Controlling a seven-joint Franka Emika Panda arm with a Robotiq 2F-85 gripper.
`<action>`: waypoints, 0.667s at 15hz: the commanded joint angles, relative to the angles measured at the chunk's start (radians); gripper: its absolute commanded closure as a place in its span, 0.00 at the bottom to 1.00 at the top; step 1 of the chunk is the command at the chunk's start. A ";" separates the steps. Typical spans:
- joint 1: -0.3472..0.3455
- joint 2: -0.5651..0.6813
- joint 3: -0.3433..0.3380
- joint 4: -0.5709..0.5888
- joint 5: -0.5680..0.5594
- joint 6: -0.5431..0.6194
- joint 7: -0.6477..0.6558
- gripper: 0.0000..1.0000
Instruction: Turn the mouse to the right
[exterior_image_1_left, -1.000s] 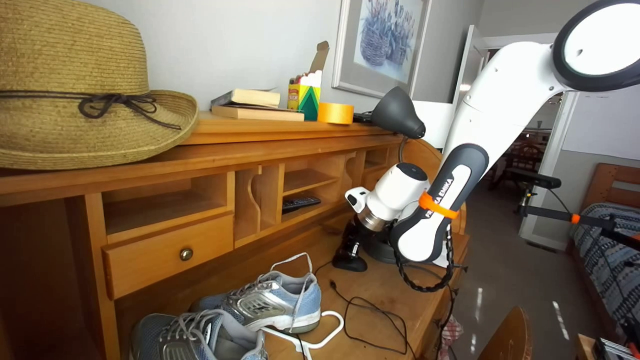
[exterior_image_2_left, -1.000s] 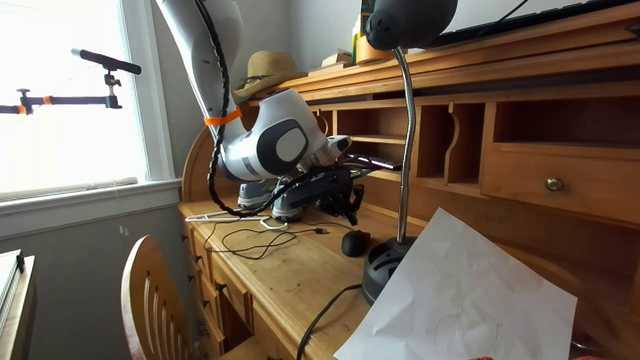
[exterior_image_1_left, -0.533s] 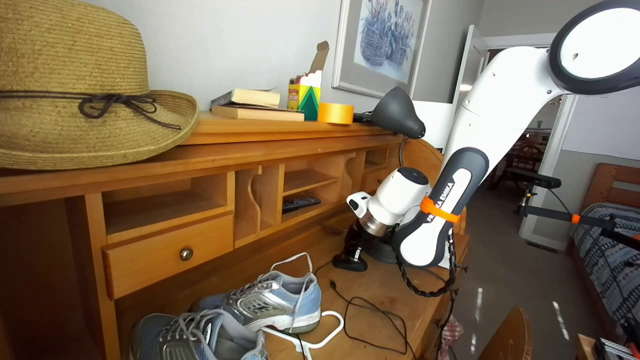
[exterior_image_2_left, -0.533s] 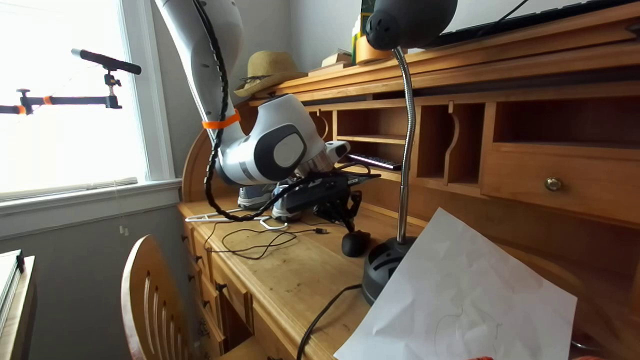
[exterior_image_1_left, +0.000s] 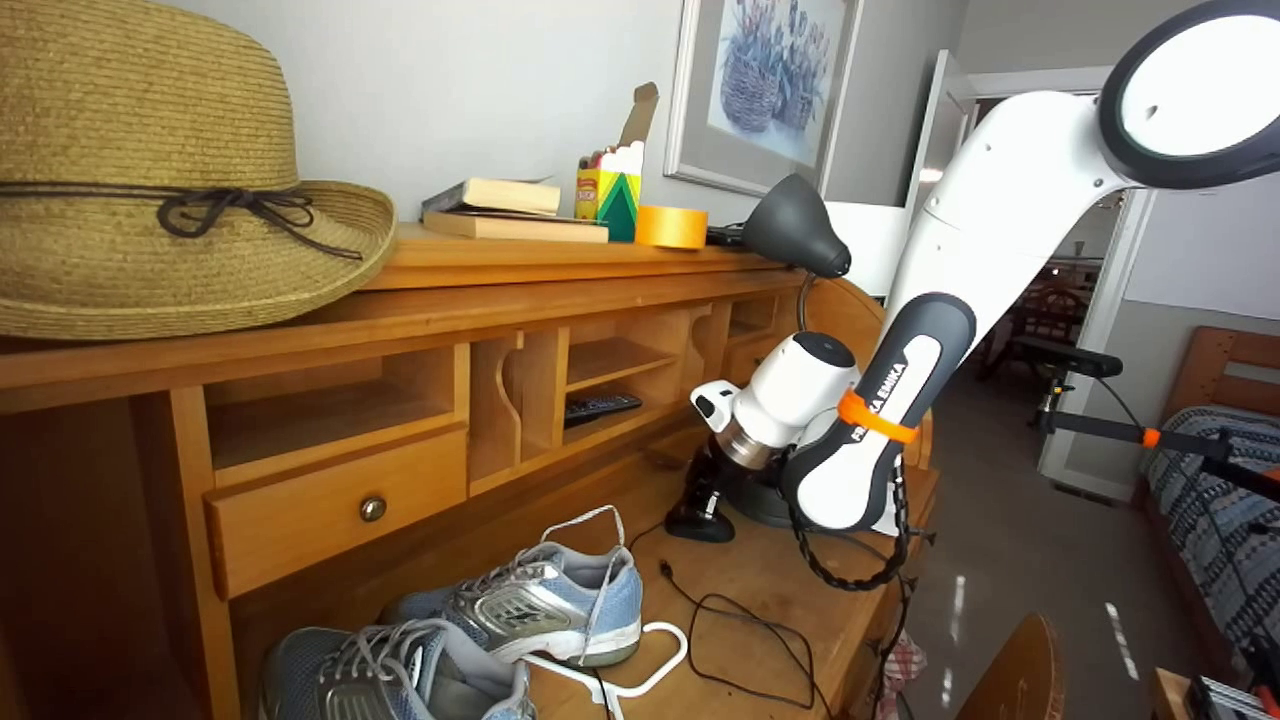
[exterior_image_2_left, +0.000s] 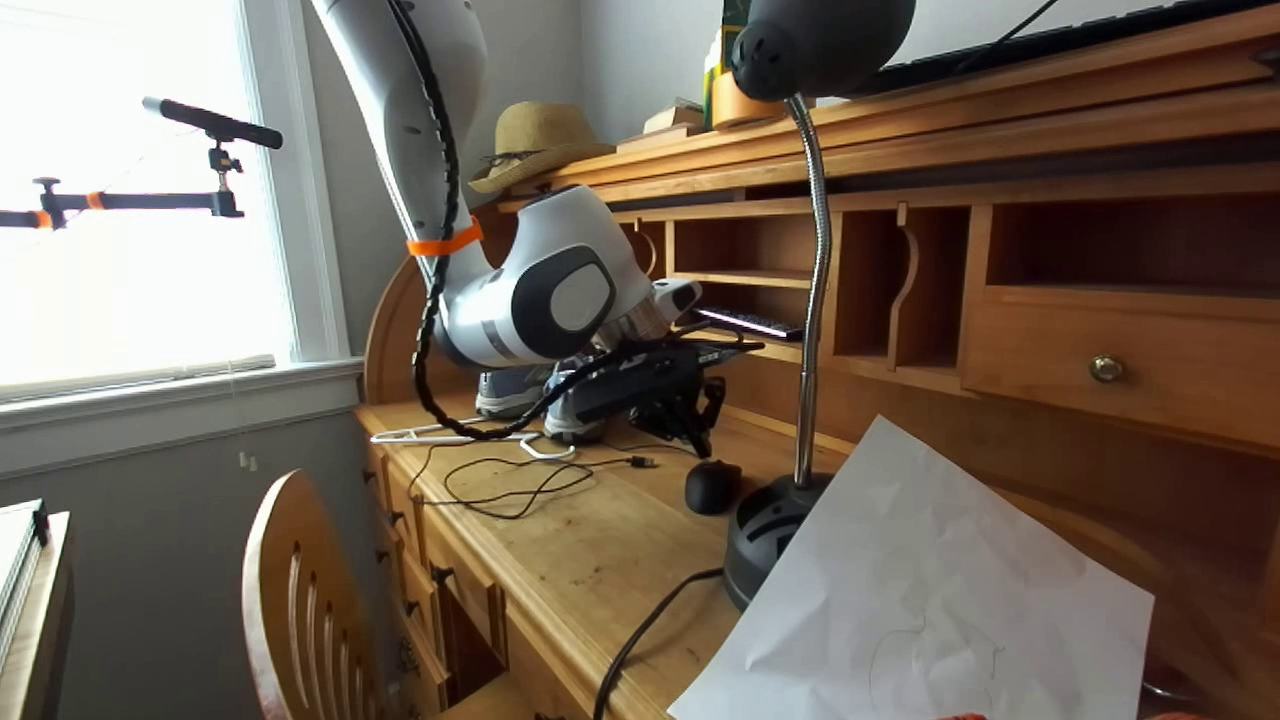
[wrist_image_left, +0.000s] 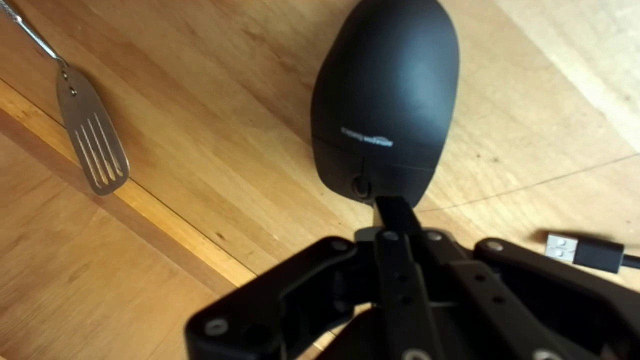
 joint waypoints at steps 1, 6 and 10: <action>0.017 -0.014 -0.020 -0.008 -0.024 0.002 0.004 1.00; 0.051 -0.082 -0.021 -0.037 -0.007 -0.055 0.025 0.67; 0.012 -0.217 0.106 -0.082 0.056 -0.300 0.110 0.38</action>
